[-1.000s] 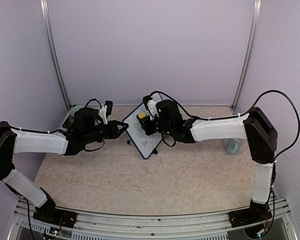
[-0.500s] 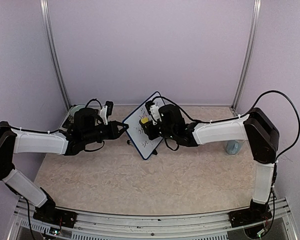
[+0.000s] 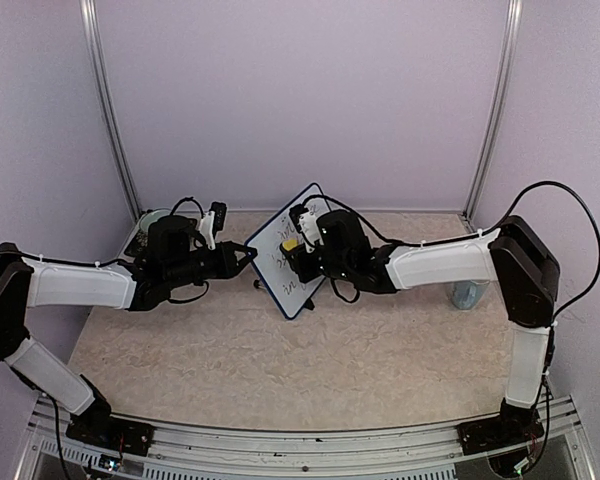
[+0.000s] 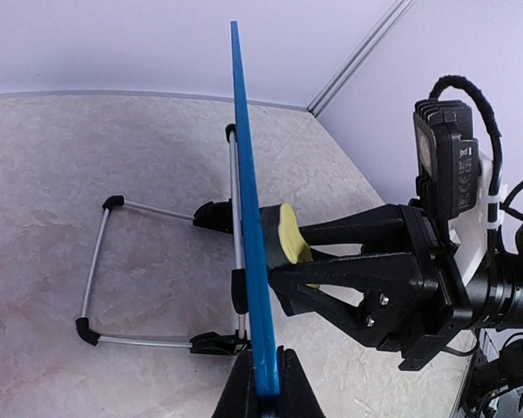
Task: Erase the whiteboard
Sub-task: Erase the whiteboard at the center of the board.
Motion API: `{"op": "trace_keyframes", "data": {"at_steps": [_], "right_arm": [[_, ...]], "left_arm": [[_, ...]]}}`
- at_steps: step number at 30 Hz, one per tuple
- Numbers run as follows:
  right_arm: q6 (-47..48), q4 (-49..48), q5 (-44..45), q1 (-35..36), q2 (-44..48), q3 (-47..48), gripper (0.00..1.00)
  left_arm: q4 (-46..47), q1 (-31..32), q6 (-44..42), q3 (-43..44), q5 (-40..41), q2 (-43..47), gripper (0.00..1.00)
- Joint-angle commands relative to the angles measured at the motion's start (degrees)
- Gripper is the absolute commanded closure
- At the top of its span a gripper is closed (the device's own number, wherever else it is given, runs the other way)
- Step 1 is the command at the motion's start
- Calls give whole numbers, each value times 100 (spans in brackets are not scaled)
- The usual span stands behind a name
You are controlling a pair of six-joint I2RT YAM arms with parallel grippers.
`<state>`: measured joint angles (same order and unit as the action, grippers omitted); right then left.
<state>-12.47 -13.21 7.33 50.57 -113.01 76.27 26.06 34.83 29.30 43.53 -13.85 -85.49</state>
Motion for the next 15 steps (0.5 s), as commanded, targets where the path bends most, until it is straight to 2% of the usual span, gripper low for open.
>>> {"op": "trace_keyframes", "data": {"at_steps": [1,11,15], "right_arm": [[189,275,-302,142,-31,298,84],[18,8,-732,293,-31,-151,84],[72,-51,-620,318,-2,-160,84]], "left_arm": [[66,103,57,-22,-415,20,100],[81,103,54,-20,-426,4,100],[96,103,68,-20,-443,-16,100]]}}
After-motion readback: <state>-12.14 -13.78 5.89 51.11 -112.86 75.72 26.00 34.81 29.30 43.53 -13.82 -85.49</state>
